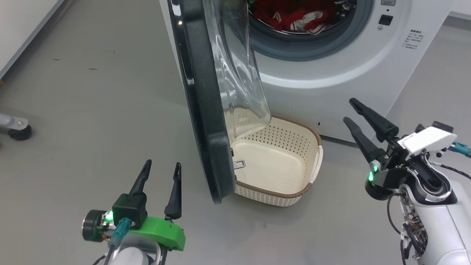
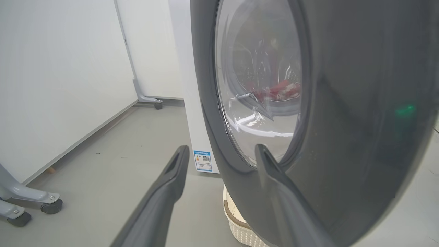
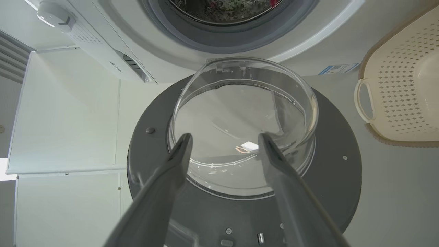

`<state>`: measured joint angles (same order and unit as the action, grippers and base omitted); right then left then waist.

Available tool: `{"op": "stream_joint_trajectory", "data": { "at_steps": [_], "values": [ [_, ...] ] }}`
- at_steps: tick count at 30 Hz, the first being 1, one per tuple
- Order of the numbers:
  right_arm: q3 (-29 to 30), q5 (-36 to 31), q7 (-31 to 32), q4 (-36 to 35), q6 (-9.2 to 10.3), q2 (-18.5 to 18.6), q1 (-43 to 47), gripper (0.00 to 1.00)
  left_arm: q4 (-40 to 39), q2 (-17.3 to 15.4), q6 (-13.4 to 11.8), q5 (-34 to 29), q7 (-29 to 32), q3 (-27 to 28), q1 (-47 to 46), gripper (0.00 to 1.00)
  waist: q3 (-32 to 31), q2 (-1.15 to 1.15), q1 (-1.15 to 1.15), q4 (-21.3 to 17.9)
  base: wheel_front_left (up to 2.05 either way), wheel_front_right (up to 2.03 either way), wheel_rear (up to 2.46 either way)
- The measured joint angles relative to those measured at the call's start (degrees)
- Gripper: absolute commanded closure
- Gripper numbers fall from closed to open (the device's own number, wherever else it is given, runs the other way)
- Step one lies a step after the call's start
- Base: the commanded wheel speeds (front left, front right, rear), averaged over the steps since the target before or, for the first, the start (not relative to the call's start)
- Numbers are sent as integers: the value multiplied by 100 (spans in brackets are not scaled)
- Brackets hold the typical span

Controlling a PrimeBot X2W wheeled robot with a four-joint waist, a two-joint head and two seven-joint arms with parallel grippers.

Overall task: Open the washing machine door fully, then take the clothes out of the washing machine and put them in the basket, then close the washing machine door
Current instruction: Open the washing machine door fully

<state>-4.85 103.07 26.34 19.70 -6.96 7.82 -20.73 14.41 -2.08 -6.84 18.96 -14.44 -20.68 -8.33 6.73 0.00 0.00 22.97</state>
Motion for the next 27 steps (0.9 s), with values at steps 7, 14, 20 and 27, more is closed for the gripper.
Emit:
{"op": "stream_joint_trajectory", "data": {
  "at_steps": [7,14,20,27],
  "values": [
    [231,-931,-903,-487,0,140,682,0,40,-5,0,1,0,27,19,0,-36,0,0,-52,0,0,0],
    [259,-2078,-1758,-1042,0,435,1183,0,98,-8,0,0,0,31,48,0,-102,0,0,-82,0,0,0],
    [38,-3551,-2814,-1317,-2,811,1672,0,158,-9,0,-35,0,54,124,0,-193,0,0,-118,0,0,0],
    [-14,-5499,-4229,-1184,-2,1362,2125,0,164,-10,0,-36,0,51,132,0,-216,0,0,-141,0,0,0]
  ]
}}
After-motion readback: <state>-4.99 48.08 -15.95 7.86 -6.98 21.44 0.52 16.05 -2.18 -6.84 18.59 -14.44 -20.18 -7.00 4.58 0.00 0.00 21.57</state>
